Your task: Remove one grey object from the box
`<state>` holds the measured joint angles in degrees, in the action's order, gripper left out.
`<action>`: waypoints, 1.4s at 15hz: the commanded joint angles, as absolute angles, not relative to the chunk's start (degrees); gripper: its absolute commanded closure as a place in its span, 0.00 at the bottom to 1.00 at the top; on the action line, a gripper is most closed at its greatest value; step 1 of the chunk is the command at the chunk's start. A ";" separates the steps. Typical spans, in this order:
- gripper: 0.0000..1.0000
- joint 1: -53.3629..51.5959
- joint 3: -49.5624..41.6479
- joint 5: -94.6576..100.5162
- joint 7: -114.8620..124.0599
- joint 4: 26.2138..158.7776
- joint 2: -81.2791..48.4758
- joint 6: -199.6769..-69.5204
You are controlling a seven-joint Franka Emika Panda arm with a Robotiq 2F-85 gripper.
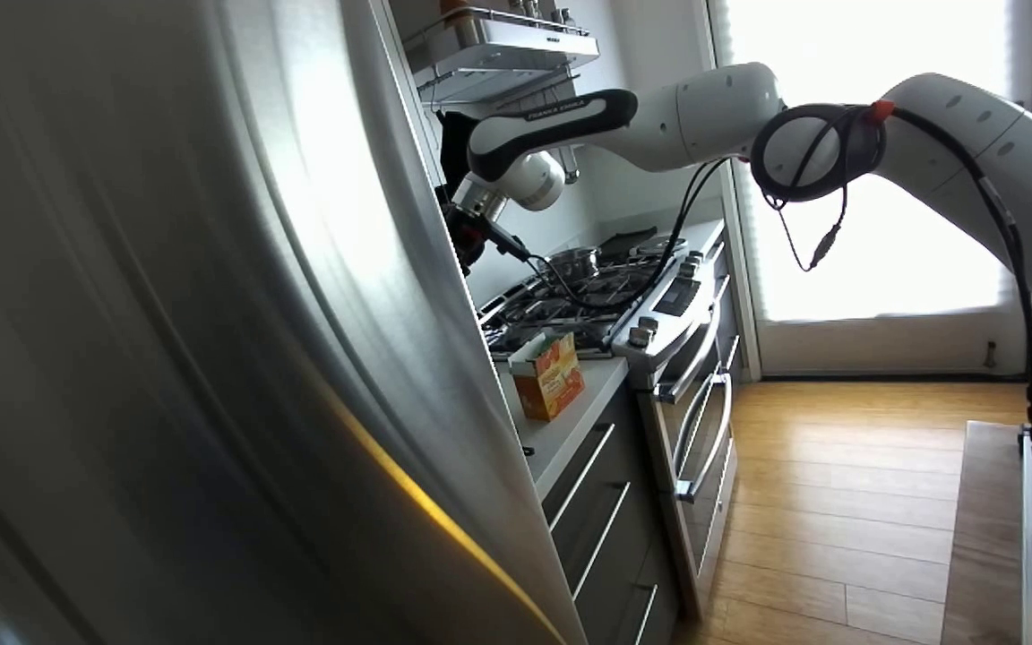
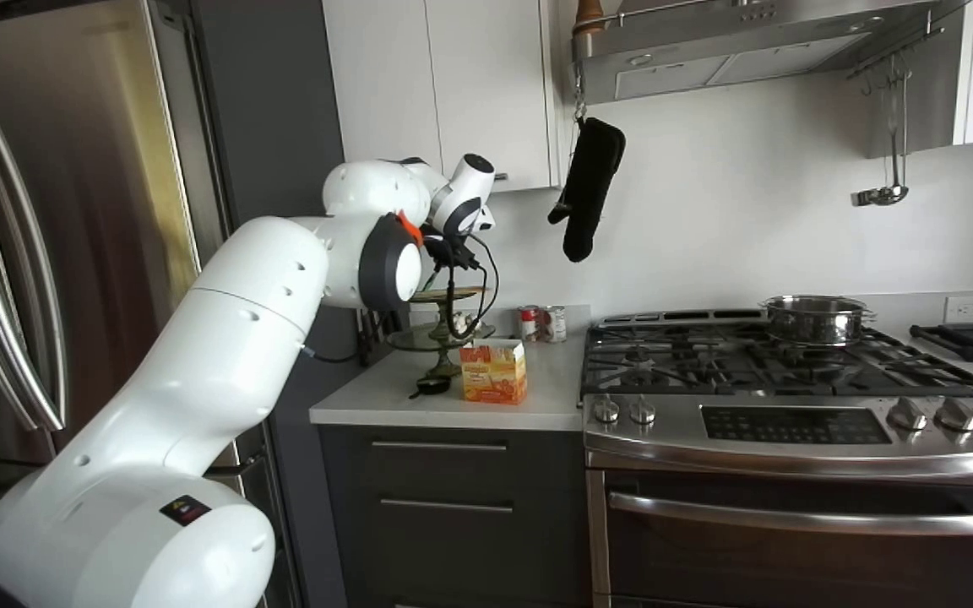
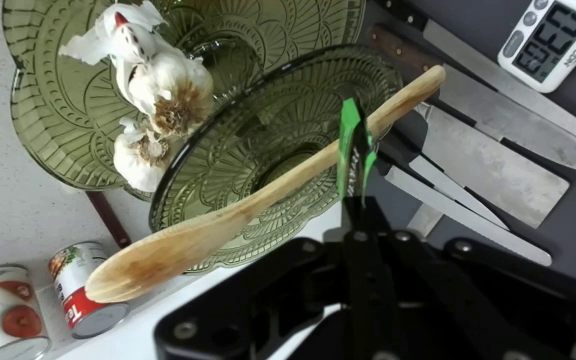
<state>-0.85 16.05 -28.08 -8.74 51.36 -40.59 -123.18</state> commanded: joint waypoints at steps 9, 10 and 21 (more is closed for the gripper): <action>1.00 -1.36 15.95 -28.11 -1.75 47.26 -45.56 -121.87; 0.74 -1.29 15.98 -28.10 -1.83 47.35 -45.70 -122.04; 0.01 -2.35 11.21 -16.75 -3.31 49.17 -37.41 -114.29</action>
